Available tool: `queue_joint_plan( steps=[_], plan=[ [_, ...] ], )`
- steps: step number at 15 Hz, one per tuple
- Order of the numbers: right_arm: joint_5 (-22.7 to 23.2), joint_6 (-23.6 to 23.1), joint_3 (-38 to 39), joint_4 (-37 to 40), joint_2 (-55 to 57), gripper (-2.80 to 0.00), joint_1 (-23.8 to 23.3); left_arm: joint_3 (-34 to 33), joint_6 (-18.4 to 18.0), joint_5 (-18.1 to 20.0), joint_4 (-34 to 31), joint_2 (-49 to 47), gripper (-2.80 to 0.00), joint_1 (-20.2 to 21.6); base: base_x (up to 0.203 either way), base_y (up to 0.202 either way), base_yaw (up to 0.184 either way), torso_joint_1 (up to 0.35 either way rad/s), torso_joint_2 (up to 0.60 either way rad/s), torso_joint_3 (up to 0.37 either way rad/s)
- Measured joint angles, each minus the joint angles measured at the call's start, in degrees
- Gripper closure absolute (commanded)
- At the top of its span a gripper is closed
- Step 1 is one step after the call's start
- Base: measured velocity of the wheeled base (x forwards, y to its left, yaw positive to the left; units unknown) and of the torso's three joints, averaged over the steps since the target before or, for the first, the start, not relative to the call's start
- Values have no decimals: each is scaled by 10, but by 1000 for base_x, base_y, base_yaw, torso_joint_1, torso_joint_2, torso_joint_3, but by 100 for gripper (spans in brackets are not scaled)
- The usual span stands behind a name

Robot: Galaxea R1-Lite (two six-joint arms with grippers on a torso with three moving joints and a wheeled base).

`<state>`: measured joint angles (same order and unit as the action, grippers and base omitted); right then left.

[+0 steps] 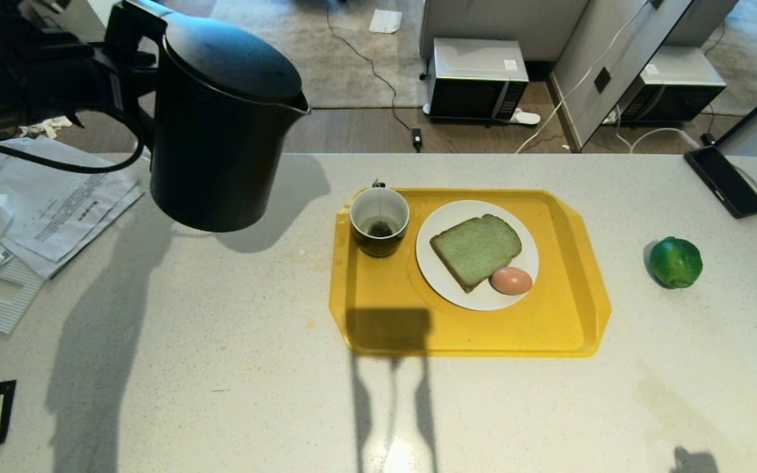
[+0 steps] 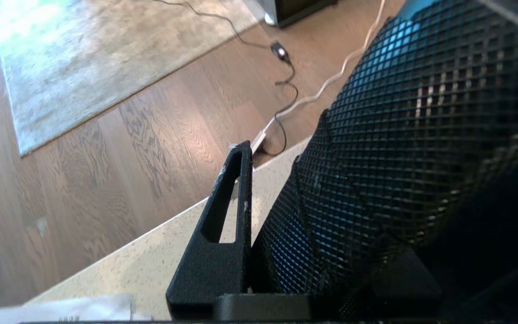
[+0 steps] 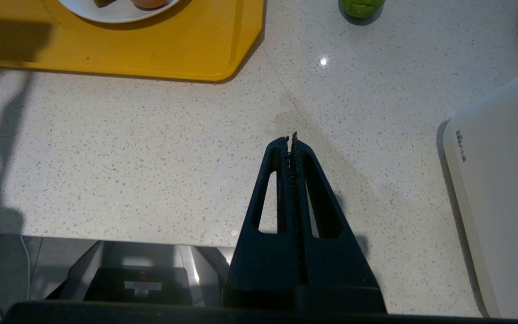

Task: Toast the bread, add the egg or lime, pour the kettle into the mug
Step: Pour water into a cup

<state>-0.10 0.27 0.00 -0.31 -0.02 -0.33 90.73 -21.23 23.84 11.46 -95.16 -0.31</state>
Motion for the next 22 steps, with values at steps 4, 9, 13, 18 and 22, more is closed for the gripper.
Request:
queue_joint_plan(
  steps=[4,9,13,18,22],
  plan=[
    [0,0,0,0,0,0,0,11,-70,-19,-21,-29,0,-12,0,0,0,0,0,0],
    [0,0,0,0,0,0,0,121,-175,-33,-147,-60,0,-28,0,0,0,0,0,0],
    [0,0,0,0,0,0,0,204,-242,-100,-232,-99,0,-81,0,0,0,0,0,0],
    [0,0,0,0,0,0,0,211,-288,-203,-232,-113,0,-134,0,0,0,0,0,0],
    [0,0,0,0,0,0,0,211,-333,-259,-232,-114,0,-170,0,0,0,0,0,0]
  ],
)
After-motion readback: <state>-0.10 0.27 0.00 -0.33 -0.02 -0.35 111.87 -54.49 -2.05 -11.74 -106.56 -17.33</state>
